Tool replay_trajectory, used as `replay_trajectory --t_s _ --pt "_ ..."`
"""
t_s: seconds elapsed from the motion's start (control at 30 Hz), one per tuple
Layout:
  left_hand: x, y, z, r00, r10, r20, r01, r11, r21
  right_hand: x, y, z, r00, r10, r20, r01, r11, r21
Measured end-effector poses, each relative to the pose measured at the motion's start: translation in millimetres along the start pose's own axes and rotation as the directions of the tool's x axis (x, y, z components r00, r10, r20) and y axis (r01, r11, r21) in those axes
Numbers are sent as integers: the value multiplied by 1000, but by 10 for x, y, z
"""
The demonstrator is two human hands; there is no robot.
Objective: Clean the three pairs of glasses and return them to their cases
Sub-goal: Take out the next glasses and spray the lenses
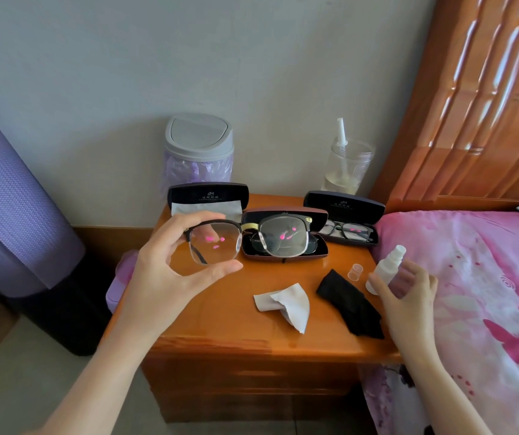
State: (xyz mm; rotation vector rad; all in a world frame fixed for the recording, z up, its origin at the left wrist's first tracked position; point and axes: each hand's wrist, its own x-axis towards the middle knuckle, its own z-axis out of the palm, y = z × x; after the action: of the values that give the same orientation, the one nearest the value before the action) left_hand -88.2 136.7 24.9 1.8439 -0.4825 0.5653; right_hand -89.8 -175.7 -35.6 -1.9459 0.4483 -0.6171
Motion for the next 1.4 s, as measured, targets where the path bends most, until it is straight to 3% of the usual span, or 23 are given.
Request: replay_trajectory --t_s 0.17,0.3,0.37,0.47,0.53,0.6,0.7,0.83,1.0,1.17,1.4 --pt "-2 -4 17 1000 5 15 -5 1000 9 5 54 -5 999 -11 32 12 999 -38" --pt "-1 5 25 1000 7 17 -8 1000 8 -97 -116 -50 998 -51 -26 53 995 90" --pt "1 2 29 1000 10 14 -10 1000 8 -145 -286 -81 994 -47 96 19 960 278" --pt "3 0 38 1000 5 9 -5 1000 2 -224 -575 -91 905 -55 423 -270 694 668" --pt "2 4 43 1000 -1 3 1 1000 0 -295 -748 -70 815 -77 575 -431 583 689" --pt "-1 3 43 1000 -4 -3 4 1000 3 -364 -826 -25 732 -100 673 -527 543 654" --pt "1 -2 39 1000 2 0 -2 1000 2 -434 -846 35 663 -154 732 -556 554 620" --pt "3 -4 29 1000 3 0 -3 1000 4 -452 -859 92 656 -208 726 -488 617 617" --pt "5 12 25 1000 -5 -19 5 1000 5 -459 -895 111 660 -227 716 -540 519 663" --pt "4 -14 15 1000 2 -9 -2 999 46 -461 -916 97 663 -289 690 -501 513 696" --pt "-2 -27 26 1000 11 -8 -10 996 85 -462 -996 61 687 -281 670 -355 675 647"
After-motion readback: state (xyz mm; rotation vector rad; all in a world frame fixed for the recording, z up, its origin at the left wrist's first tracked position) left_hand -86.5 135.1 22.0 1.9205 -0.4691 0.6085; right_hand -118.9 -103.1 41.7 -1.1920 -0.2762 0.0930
